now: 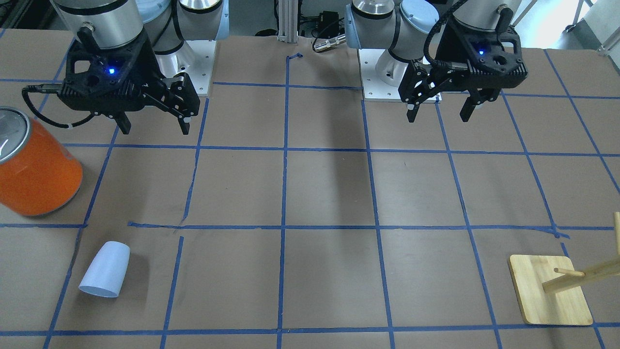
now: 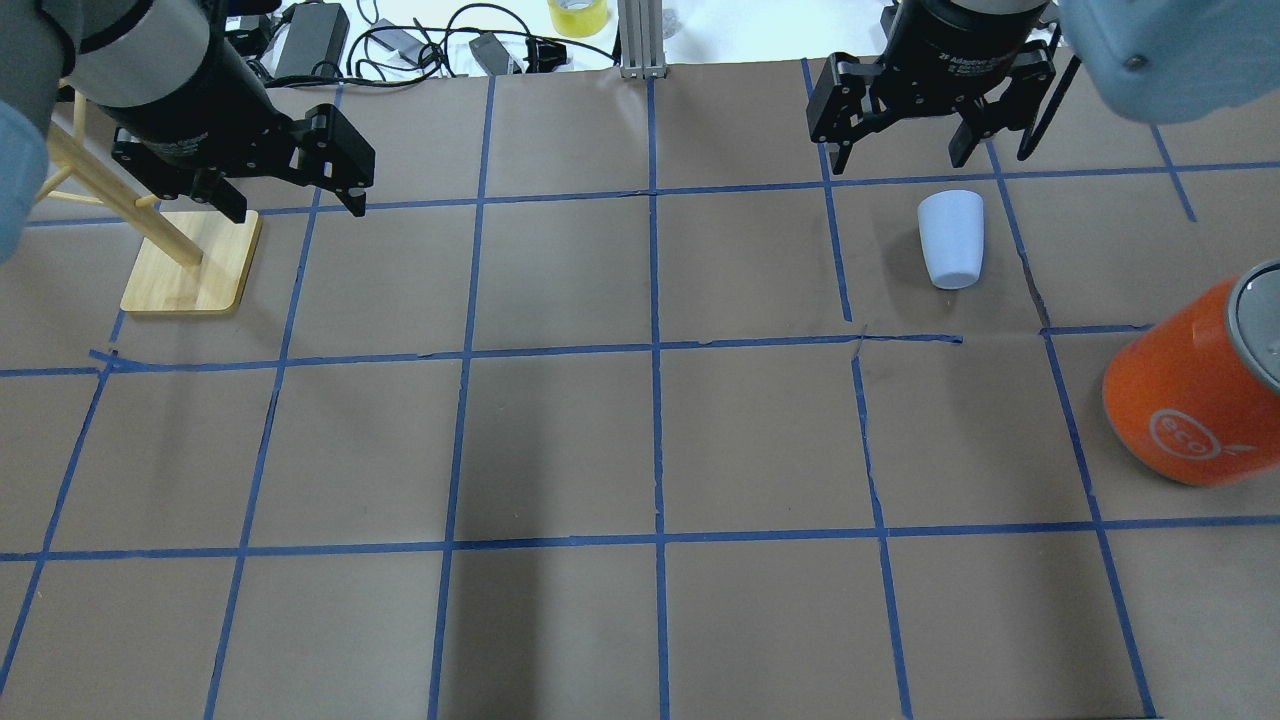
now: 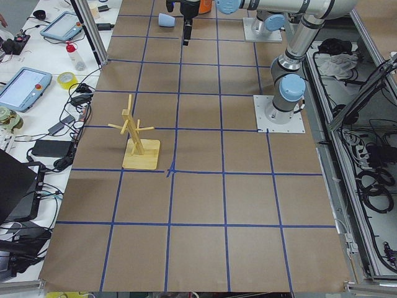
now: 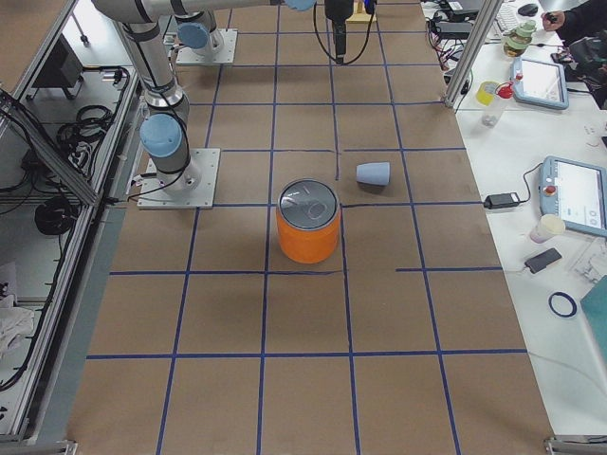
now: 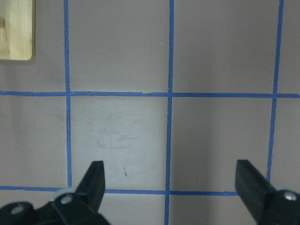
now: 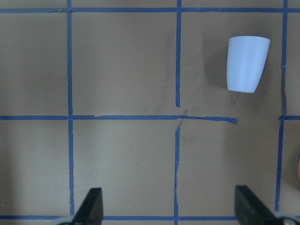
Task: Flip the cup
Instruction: 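Lower the right gripper onto the upside-down white cup and grasp it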
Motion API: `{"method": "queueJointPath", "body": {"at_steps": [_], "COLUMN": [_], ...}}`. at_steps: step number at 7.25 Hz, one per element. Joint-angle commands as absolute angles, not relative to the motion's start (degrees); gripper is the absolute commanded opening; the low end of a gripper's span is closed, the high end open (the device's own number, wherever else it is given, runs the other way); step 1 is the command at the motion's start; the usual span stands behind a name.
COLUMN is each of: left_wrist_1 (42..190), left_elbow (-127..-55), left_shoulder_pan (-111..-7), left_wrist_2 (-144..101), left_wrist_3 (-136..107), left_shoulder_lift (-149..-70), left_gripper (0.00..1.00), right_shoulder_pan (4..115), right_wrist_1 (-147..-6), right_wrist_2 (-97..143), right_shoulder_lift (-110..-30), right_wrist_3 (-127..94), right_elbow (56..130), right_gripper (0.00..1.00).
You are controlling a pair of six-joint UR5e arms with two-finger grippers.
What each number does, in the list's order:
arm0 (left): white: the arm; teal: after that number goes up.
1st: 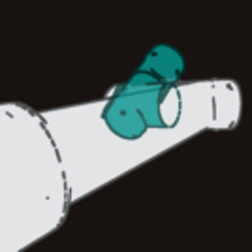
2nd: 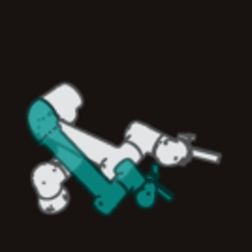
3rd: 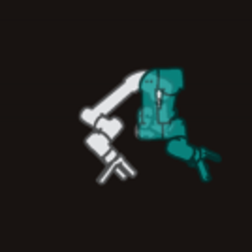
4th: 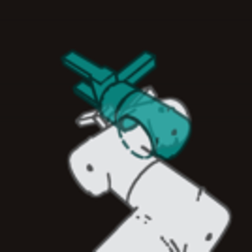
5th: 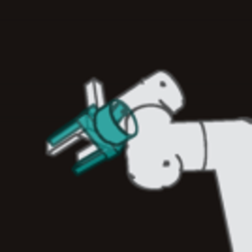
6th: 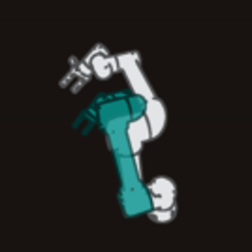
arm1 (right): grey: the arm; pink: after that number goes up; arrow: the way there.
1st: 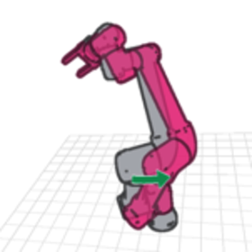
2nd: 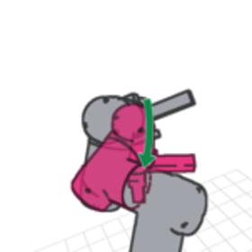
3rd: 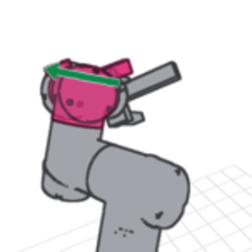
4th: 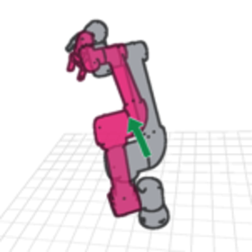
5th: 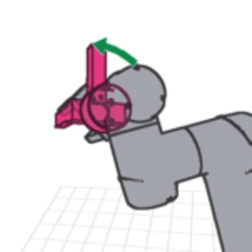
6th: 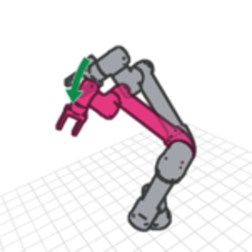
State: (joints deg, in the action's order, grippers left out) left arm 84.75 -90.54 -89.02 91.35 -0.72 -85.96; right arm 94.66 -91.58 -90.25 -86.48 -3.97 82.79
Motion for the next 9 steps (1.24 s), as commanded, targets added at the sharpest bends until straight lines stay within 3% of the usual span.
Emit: {"method": "queueJointPath", "body": {"at_steps": [1, 9], "left_wrist_1": [84.73, 84.73], "left_elbow": [-90.70, -90.88], "left_shoulder_pan": [-89.03, -89.03], "left_wrist_2": [91.32, 91.14], "left_wrist_3": [-0.70, -0.62], "left_shoulder_lift": [-85.96, -85.96], "left_gripper": [1.00, 1.00], "right_shoulder_pan": [94.66, 89.76], "right_wrist_1": [-91.58, -91.93], "right_wrist_2": [-90.18, -90.18], "right_shoulder_lift": [-86.48, -86.13], "right_wrist_3": [-3.96, -2.37], "right_elbow": [82.88, 82.53], "right_gripper": [1.00, 1.00]}}
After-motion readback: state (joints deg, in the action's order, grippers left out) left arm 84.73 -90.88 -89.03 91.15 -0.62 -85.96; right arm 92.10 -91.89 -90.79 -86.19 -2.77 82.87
